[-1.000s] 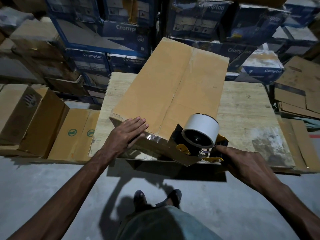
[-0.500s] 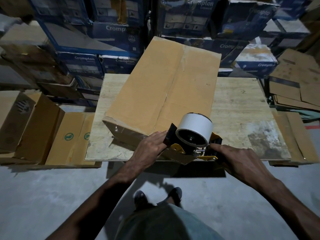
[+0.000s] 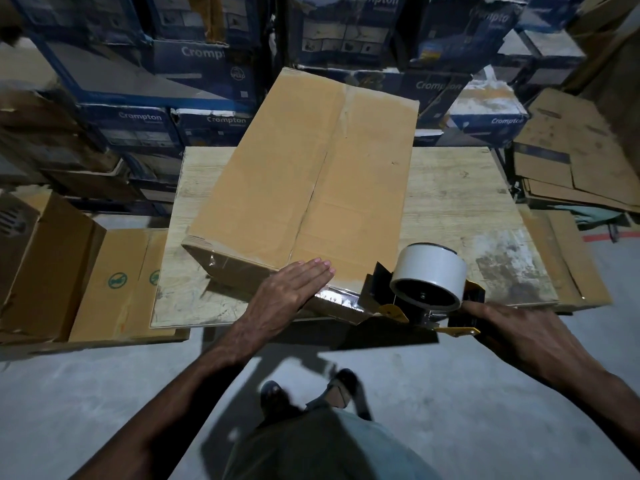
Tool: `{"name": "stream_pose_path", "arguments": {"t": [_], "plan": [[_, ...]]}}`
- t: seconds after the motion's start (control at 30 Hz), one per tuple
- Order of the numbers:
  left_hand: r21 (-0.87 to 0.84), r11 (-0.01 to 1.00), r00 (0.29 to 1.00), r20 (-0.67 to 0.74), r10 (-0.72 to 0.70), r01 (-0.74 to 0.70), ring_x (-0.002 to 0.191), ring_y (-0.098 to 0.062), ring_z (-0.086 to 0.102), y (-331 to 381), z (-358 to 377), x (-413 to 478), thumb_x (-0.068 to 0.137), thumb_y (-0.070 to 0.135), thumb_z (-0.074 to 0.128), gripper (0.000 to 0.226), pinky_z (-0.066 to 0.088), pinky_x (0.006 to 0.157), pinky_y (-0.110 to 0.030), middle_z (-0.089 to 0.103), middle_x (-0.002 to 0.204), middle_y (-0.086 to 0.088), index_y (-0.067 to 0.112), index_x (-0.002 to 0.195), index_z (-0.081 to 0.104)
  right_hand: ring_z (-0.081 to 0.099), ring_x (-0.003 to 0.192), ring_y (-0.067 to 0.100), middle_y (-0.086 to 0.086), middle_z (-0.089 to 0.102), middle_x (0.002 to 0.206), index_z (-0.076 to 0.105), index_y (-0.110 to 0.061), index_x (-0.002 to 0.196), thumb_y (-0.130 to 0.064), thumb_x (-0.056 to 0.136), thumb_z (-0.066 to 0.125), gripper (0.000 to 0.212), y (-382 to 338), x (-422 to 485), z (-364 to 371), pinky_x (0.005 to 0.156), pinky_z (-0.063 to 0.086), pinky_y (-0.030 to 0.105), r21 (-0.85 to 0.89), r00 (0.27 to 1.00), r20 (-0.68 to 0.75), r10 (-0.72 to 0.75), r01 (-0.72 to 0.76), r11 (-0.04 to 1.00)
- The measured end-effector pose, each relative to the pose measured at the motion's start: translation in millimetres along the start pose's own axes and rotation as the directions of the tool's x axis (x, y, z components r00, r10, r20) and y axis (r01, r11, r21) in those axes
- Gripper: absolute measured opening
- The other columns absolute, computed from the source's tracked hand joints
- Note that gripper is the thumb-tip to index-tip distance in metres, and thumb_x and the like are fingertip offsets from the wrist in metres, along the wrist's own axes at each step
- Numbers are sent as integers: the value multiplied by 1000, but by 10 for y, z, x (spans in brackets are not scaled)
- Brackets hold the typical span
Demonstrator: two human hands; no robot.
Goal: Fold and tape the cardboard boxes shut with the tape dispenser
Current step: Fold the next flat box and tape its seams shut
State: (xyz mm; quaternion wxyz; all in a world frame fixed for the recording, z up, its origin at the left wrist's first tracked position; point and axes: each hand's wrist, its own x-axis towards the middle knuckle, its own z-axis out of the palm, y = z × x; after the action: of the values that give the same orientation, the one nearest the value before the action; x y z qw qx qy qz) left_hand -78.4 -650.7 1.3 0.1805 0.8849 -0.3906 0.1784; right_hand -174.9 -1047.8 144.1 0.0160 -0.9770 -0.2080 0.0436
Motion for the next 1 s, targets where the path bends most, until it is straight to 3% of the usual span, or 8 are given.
{"name": "stream_pose_path", "arguments": {"t": [0.13,0.23,0.3,0.37,0.5,0.63,0.87,1.0], "plan": [[31,999,1000,-18,16,-15,140,-22,53,14,33,-17,98,23,73,57,49,112,-46,51,155,-8,12,151,53,50,37,27,5,73,81,52,-30,130,-14,62,96,82,-44,0,73,31,36,32,-46,1000,-16,-20,19,999],[110,993,999,-9,37,-36,144,-26,47,128,63,30,106,38,53,54,41,118,-45,46,158,-9,15,155,45,50,36,26,4,73,83,51,-31,131,-15,64,96,82,-56,-5,100,30,35,31,-32,1000,-22,-9,8,999],[114,989,996,11,91,-92,148,-27,39,292,161,88,105,33,51,56,32,123,-44,40,159,-11,13,155,37,50,37,25,3,73,83,51,-32,131,-17,67,94,78,-45,-23,123,31,34,31,-23,1000,-17,0,-1,1000],[98,988,993,15,119,-120,146,-28,40,506,283,161,95,22,69,60,28,123,-43,47,155,-15,6,148,43,50,37,25,4,74,86,51,-32,131,-18,68,93,78,-50,-22,128,31,33,30,-15,1000,-17,5,-5,1000],[37,995,996,10,91,-91,133,-29,59,629,336,217,77,6,89,63,44,115,-42,63,140,-18,1,133,61,49,36,24,3,74,86,51,-32,132,-18,66,95,81,-40,-45,138,34,28,27,-15,1000,-14,10,-10,1000],[67,990,992,-29,126,-124,136,-26,57,558,319,205,80,-1,85,63,41,117,-40,58,148,-15,1,138,61,51,39,27,1,75,89,49,-35,134,-18,67,94,82,7,-86,125,36,29,28,8,999,-11,32,-32,999],[55,987,987,-44,153,-150,141,-25,52,550,319,204,94,-8,51,56,35,120,-41,54,152,-13,6,147,55,49,35,27,5,75,85,52,-30,128,-6,52,98,92,244,-370,77,30,32,30,-40,1000,1,27,-27,999],[48,985,985,-32,167,-165,143,-24,49,533,290,205,95,-8,57,57,34,121,-39,50,155,-12,6,150,51,53,38,29,9,76,92,51,-29,130,-3,50,98,96,283,-397,302,31,34,30,-5,1000,-9,27,-27,1000]]}}
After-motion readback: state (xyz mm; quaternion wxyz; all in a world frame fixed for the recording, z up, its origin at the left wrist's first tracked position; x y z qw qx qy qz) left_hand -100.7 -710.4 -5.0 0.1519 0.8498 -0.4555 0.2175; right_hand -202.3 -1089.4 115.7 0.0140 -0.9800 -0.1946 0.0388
